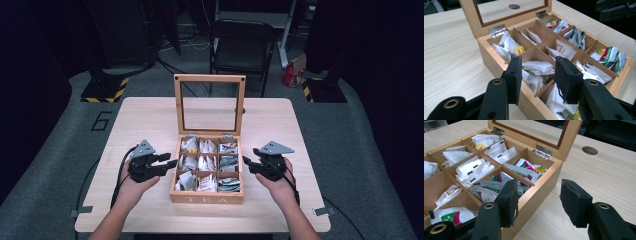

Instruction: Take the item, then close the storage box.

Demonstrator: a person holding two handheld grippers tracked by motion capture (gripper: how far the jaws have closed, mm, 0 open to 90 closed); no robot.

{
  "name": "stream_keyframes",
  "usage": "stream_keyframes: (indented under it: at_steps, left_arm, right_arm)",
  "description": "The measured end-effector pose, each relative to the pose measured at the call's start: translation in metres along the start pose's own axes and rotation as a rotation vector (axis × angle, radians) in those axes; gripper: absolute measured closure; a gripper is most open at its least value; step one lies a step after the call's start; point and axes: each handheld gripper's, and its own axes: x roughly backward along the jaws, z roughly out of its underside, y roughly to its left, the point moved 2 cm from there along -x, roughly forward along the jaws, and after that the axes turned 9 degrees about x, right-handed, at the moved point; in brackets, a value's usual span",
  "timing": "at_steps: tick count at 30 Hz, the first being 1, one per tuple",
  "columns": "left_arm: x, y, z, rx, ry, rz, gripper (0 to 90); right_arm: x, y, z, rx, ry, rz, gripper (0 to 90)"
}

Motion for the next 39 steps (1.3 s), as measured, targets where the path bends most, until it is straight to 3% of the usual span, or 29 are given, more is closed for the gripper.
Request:
stream_keyframes:
  at_steps: [25, 30, 39]
  left_arm:
    - [-0.024, -0.013, 0.023, -0.011, 0.069, 0.063, 58.2]
    - [-0.027, -0.016, 0.026, 0.006, 0.078, 0.073, 58.8]
    - [-0.032, -0.015, 0.030, 0.008, 0.100, 0.089, 63.3]
  right_arm:
    - [-0.004, 0.001, 0.015, 0.000, 0.016, 0.007, 45.7]
    - [-0.006, 0.003, 0.016, 0.028, 0.021, 0.003, 45.9]
    - [-0.004, -0.001, 0.017, 0.015, 0.015, 0.015, 46.3]
